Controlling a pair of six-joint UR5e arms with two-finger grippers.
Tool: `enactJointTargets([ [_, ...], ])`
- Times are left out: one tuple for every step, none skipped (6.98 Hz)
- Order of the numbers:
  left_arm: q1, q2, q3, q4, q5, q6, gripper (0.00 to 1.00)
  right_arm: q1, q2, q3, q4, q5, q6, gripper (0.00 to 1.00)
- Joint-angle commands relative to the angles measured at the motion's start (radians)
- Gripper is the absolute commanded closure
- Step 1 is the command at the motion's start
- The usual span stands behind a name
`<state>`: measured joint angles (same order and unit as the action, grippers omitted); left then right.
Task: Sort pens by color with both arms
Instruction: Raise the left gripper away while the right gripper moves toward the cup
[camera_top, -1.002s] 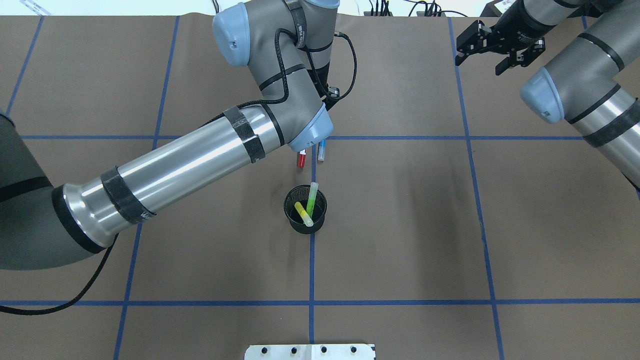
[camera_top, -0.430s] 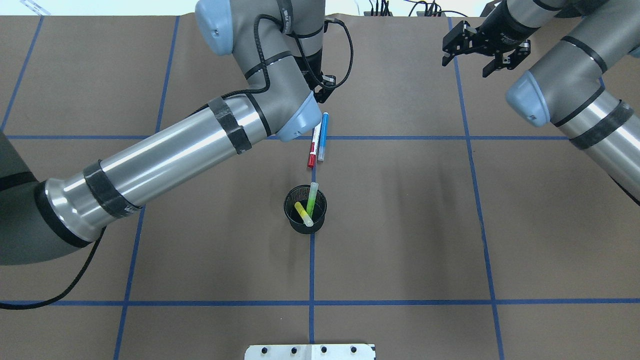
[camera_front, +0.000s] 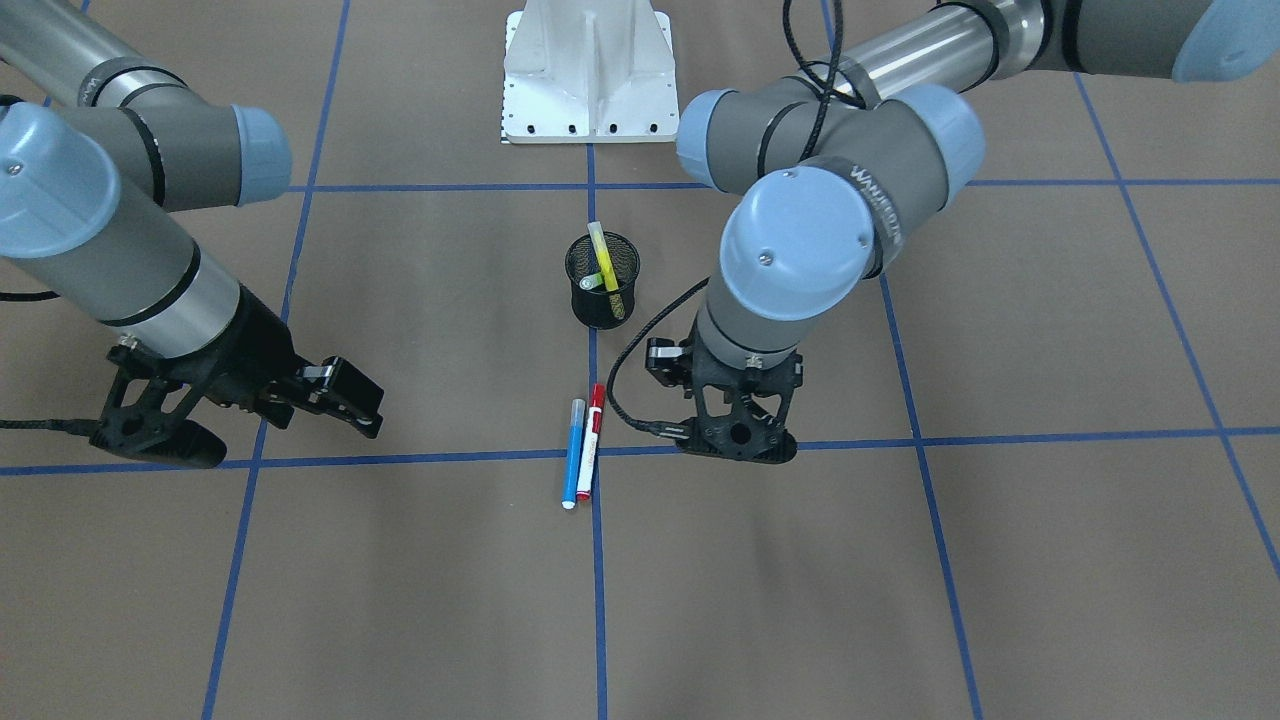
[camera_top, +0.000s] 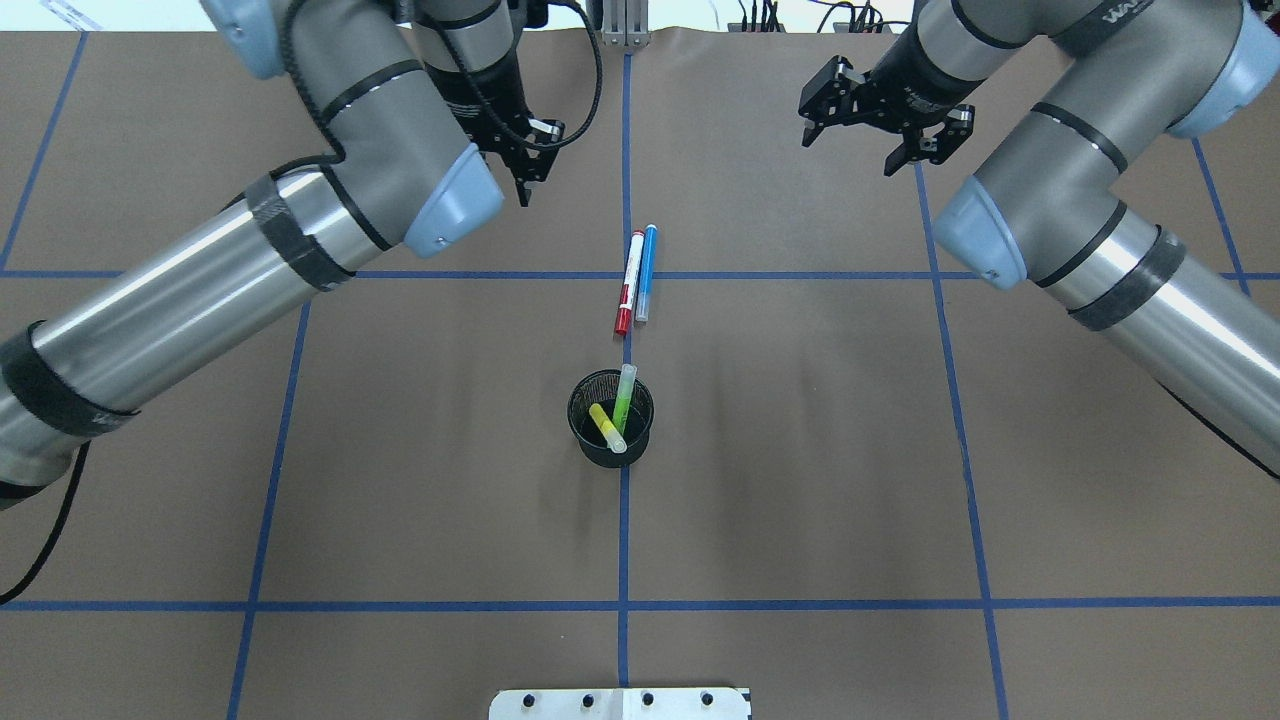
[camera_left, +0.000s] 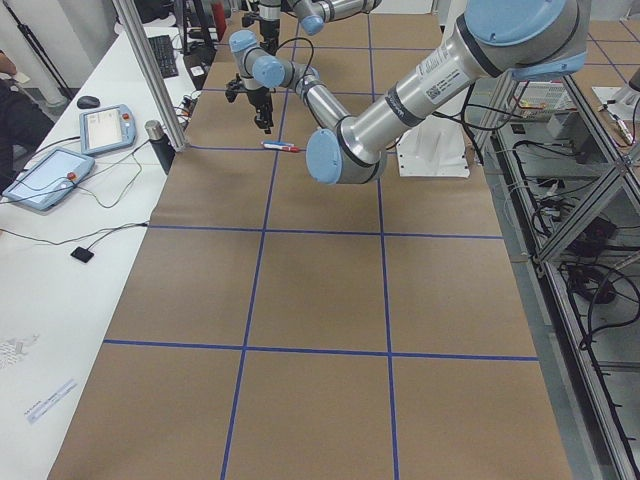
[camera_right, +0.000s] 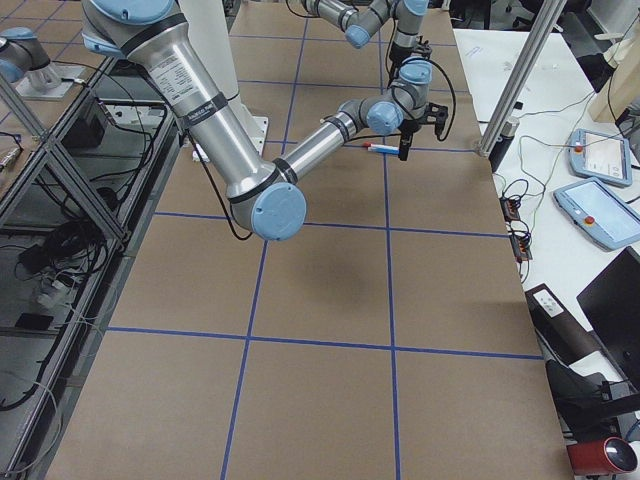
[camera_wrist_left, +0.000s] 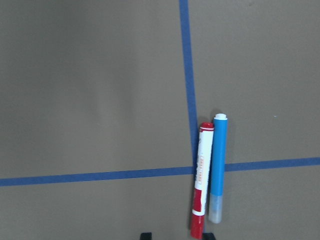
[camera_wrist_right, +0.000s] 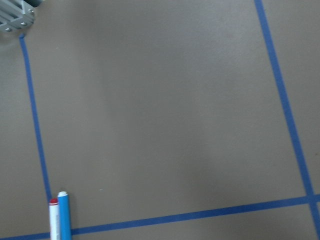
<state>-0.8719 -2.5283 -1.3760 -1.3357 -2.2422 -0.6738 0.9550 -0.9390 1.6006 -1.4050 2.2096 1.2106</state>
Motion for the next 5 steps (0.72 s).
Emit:
enactJointTargets([
  [-0.062,0.123,-0.145,0.07,-0.003,0.147,0.55,-0.083,0.028,0.054,-0.002,-0.076,0.2,0.02],
  [-0.09,0.131,-0.149,0.076,-0.004,0.193,0.55,-0.108,0.034,0.079,-0.006,-0.105,0.327,0.02],
  [-0.12,0.146,-0.156,0.084,-0.004,0.267,0.55,-0.134,0.042,0.108,-0.049,-0.144,0.415,0.02],
  [-0.134,0.204,-0.213,0.085,-0.004,0.316,0.55,-0.165,0.104,0.134,-0.213,-0.206,0.434,0.02],
  [-0.154,0.247,-0.262,0.084,-0.005,0.345,0.55,-0.218,0.155,0.154,-0.345,-0.288,0.46,0.02],
])
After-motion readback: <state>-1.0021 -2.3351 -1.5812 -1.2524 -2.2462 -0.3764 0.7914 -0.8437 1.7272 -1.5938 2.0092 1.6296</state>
